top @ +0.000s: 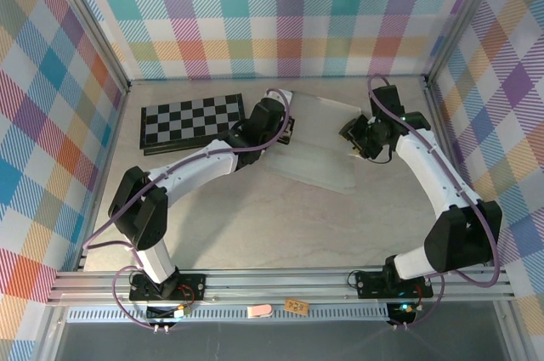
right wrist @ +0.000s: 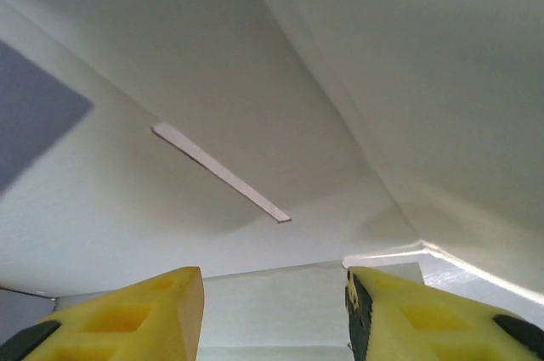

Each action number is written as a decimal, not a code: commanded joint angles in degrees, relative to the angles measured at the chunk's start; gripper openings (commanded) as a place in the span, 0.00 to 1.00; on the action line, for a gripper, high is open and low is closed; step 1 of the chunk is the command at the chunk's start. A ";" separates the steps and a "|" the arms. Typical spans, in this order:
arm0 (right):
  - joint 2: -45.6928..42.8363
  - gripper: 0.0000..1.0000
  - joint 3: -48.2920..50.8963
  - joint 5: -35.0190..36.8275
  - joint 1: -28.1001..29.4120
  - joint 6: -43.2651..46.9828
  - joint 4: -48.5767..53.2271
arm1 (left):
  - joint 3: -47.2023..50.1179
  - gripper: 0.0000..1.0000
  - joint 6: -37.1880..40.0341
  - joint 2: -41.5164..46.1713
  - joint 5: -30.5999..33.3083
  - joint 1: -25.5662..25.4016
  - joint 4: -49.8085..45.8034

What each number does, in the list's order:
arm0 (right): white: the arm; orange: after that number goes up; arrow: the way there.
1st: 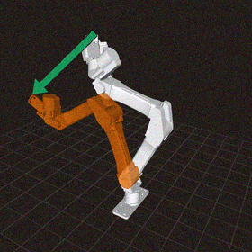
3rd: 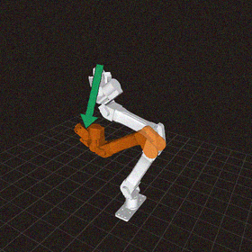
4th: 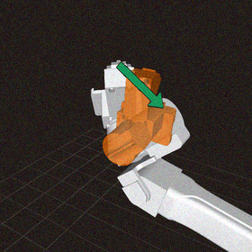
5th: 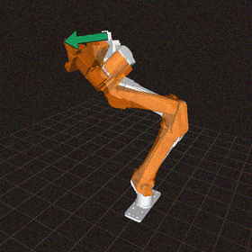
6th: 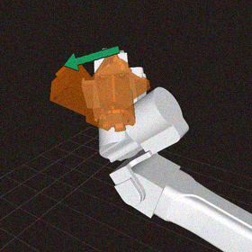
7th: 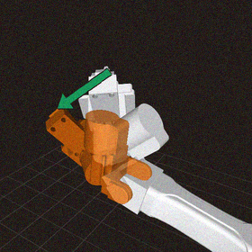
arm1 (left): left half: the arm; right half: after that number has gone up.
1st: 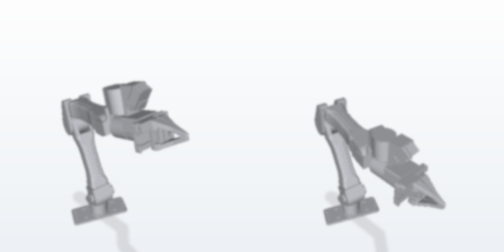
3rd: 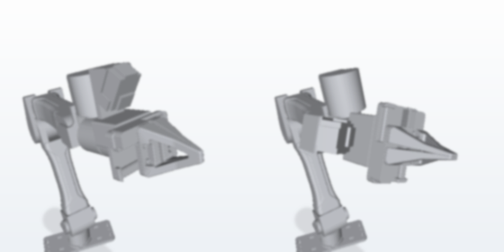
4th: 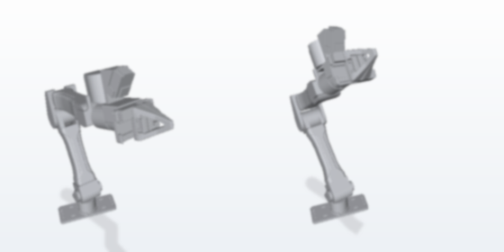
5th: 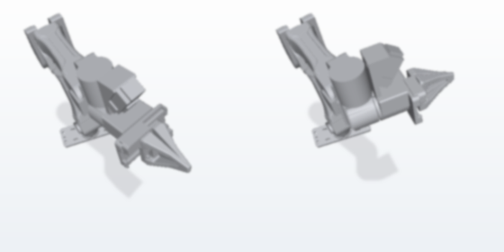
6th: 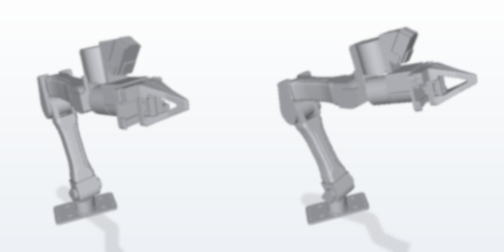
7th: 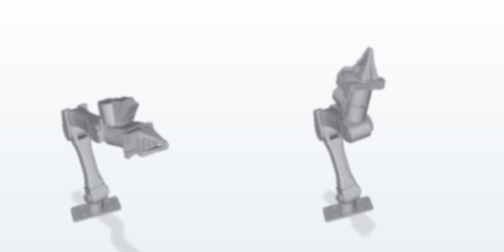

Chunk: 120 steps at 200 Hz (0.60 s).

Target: Fold the paper box

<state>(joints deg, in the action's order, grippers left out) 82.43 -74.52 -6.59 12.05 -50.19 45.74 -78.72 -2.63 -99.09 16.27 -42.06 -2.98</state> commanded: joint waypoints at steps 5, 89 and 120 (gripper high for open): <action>-0.42 0.48 -1.65 0.79 -0.54 4.36 3.91 | -2.94 0.00 1.47 0.05 -1.38 0.65 2.73; -0.79 0.54 2.24 1.67 -0.54 6.51 4.04 | -3.98 0.00 1.89 -0.15 -1.94 0.68 2.15; -0.47 0.53 2.48 1.05 -0.59 6.28 2.62 | -4.23 0.00 1.76 -0.01 -2.19 0.67 2.04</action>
<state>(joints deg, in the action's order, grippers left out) 82.02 -72.69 -5.32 11.57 -44.75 48.75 -80.84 -1.41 -99.18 15.46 -41.85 -2.79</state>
